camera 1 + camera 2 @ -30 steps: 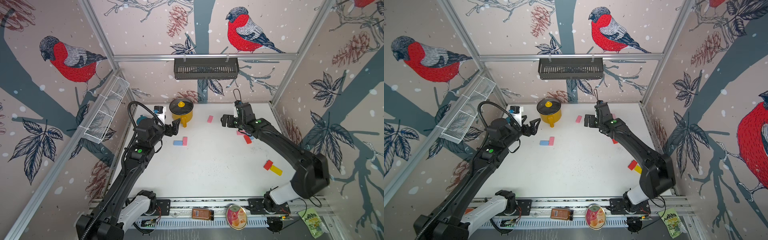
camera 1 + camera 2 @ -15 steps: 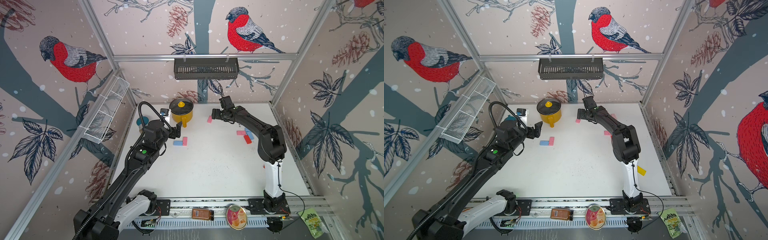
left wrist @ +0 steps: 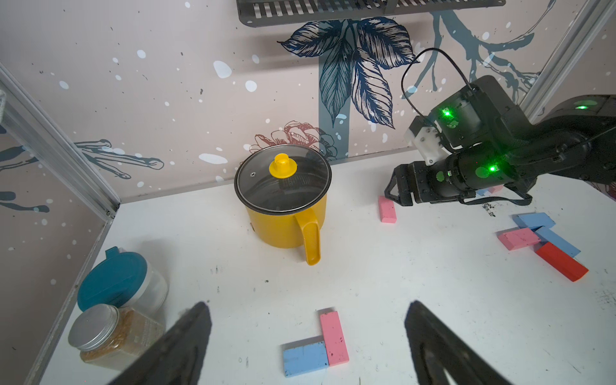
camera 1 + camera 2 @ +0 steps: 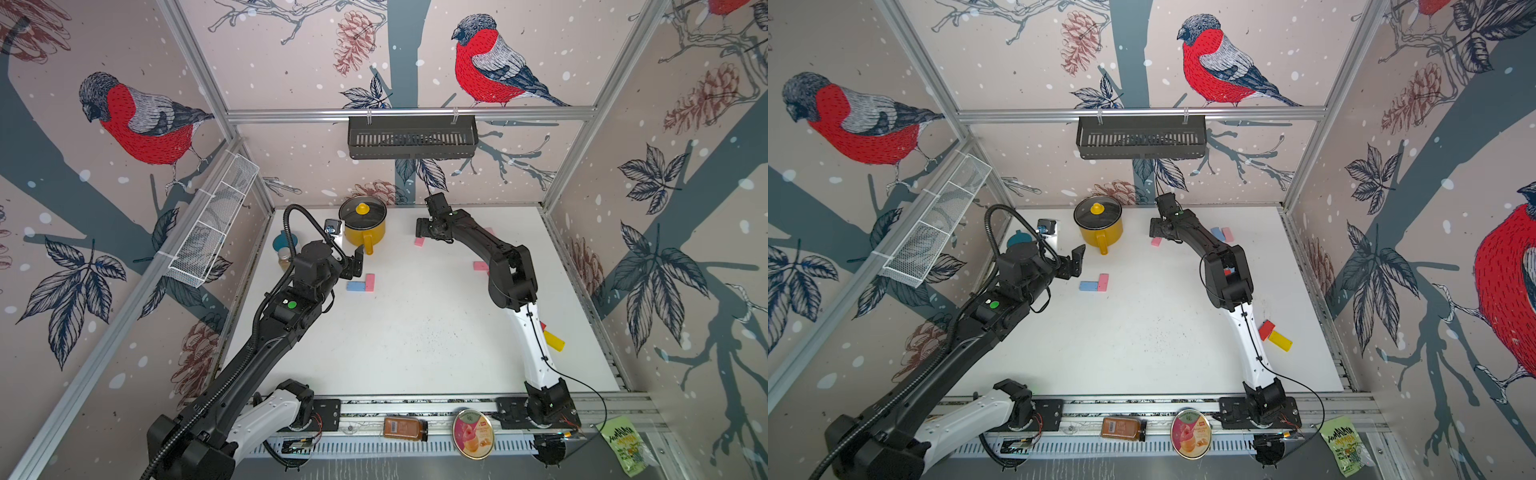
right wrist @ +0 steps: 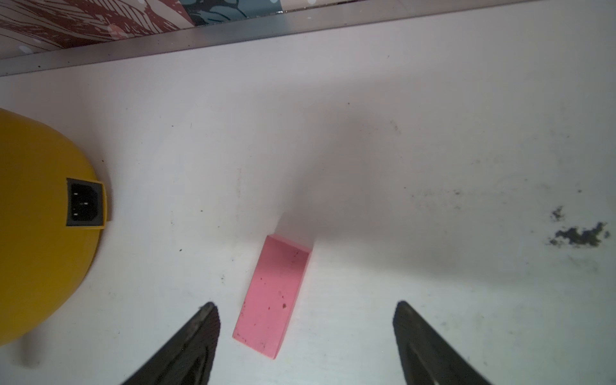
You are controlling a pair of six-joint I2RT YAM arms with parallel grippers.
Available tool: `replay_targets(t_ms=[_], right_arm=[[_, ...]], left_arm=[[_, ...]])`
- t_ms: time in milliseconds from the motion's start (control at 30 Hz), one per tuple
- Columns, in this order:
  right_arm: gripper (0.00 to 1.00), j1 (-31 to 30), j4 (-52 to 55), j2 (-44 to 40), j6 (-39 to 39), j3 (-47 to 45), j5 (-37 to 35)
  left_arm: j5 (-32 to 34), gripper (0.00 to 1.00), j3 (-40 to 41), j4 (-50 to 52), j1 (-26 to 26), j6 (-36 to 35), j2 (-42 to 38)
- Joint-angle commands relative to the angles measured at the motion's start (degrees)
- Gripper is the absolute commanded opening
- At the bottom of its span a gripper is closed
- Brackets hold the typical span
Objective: Assemble the letter t with building blocks
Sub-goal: Pick up the building block from the center of the board.
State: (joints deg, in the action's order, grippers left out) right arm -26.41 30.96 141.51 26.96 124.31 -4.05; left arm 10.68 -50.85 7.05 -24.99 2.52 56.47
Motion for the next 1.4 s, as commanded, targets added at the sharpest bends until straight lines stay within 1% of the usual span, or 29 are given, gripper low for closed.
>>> replay_targets(t_ms=[0,100,267,500,900,967,1133,1233,1367], right_arm=[[0.82,-0.69,-1.04,1.44,-0.26,1.78,-1.43],[0.81,-0.99,0.08,3.33,-0.01,4.18,-2.05],[0.78,-1.45,0.17,5.07,0.02,4.95,-2.82],[0.69,-2.08,1.16,6.02,-0.32,5.04,-4.62],[0.58,-2.99,1.73,4.03,-1.51,1.81,-6.12],[0.57,-2.96,1.76,3.95,-1.71,1.81,-6.28],[0.50,-2.76,1.99,3.55,-1.81,1.81,-6.00],[0.49,-2.76,1.35,3.59,-2.99,1.80,-5.79],[0.43,-2.43,0.76,3.64,-4.59,1.77,-4.74]], left_arm=[[1.24,0.91,0.07,-0.85,-0.14,-0.85,-0.14],[1.45,0.91,0.05,-0.63,-0.12,-0.85,-0.04],[1.85,0.91,0.14,-0.59,-0.14,-0.99,-0.04],[2.66,0.91,0.19,-0.55,-0.23,-1.12,0.12],[3.00,0.91,0.14,-0.37,-0.36,-1.20,0.75],[3.12,0.91,0.23,-0.42,-0.36,-1.21,0.73],[3.39,0.91,0.26,-0.37,-0.36,-1.21,0.97],[3.33,0.91,0.26,-0.42,-0.34,-1.29,1.18],[3.25,0.91,0.39,-0.37,-0.44,-1.29,1.45]])
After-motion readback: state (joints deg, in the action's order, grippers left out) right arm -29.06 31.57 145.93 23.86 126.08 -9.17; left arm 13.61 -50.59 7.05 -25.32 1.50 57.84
